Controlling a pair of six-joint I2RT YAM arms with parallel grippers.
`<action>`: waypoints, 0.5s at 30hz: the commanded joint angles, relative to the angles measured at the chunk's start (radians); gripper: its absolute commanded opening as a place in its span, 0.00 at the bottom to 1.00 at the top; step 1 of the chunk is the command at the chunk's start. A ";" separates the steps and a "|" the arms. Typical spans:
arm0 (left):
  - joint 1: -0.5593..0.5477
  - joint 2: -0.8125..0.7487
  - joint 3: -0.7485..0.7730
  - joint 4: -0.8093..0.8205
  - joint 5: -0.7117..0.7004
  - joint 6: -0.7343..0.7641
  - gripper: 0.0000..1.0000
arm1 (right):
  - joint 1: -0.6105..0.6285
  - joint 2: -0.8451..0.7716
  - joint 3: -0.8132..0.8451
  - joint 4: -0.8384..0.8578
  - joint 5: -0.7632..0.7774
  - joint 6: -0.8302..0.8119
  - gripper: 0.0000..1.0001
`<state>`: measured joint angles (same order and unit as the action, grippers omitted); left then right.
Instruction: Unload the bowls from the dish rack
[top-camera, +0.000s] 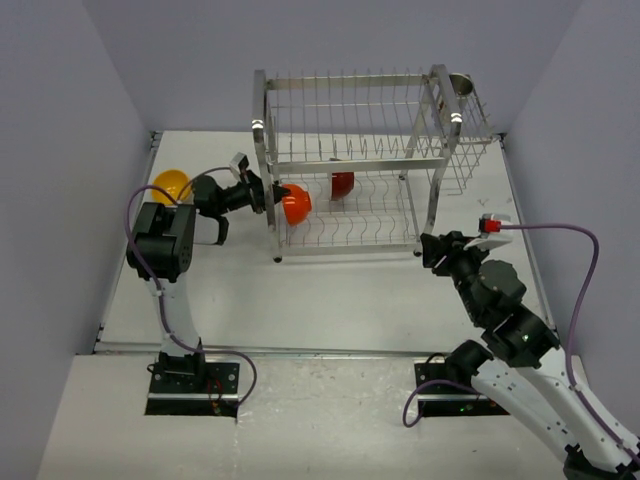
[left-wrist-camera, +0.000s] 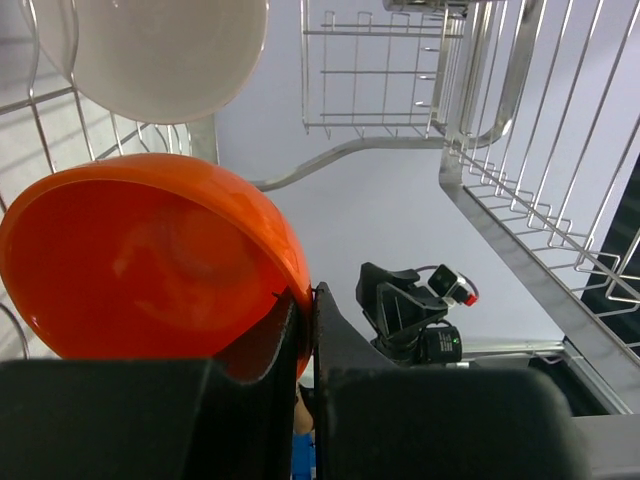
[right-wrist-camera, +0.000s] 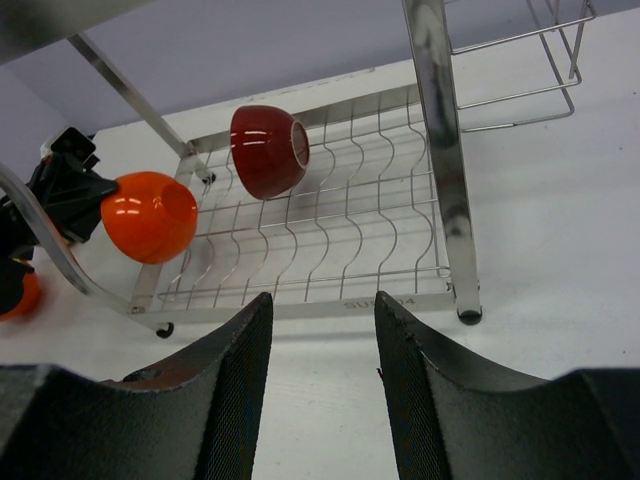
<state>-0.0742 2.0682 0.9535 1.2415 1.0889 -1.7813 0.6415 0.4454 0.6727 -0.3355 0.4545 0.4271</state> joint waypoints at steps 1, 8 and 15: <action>0.004 -0.026 0.056 0.248 0.014 -0.032 0.00 | 0.004 0.018 -0.009 0.038 0.015 -0.014 0.47; 0.028 -0.175 0.114 -0.217 0.013 0.332 0.00 | 0.004 0.004 -0.010 0.041 0.006 -0.016 0.47; 0.111 -0.305 0.319 -1.092 -0.135 0.935 0.00 | 0.004 -0.016 -0.013 0.047 -0.005 -0.016 0.47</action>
<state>-0.0185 1.8542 1.1828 0.5434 1.0328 -1.1805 0.6415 0.4389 0.6617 -0.3229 0.4534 0.4255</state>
